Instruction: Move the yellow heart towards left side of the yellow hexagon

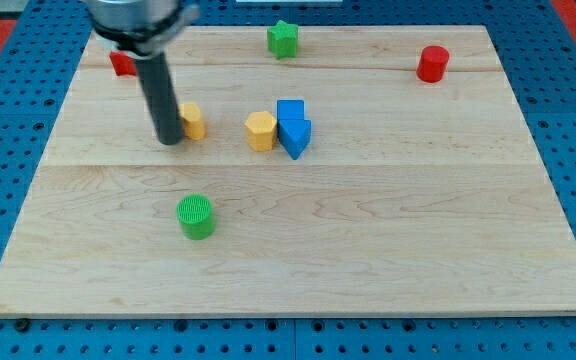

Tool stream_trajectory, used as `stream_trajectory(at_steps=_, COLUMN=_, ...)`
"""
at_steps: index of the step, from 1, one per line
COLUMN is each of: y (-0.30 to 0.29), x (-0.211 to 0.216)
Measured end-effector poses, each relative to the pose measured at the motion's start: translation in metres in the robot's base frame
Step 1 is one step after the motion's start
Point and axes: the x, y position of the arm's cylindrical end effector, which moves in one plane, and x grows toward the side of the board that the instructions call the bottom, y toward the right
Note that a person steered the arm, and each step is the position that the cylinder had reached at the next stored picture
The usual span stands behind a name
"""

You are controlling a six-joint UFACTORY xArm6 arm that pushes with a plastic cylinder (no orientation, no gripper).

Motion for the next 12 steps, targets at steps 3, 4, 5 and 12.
stream_trajectory(at_steps=3, y=0.056, x=-0.011)
stream_trajectory(at_steps=4, y=0.052, x=-0.029)
stream_trajectory(at_steps=5, y=0.021, x=-0.069)
stream_trajectory(at_steps=12, y=0.048, x=-0.033)
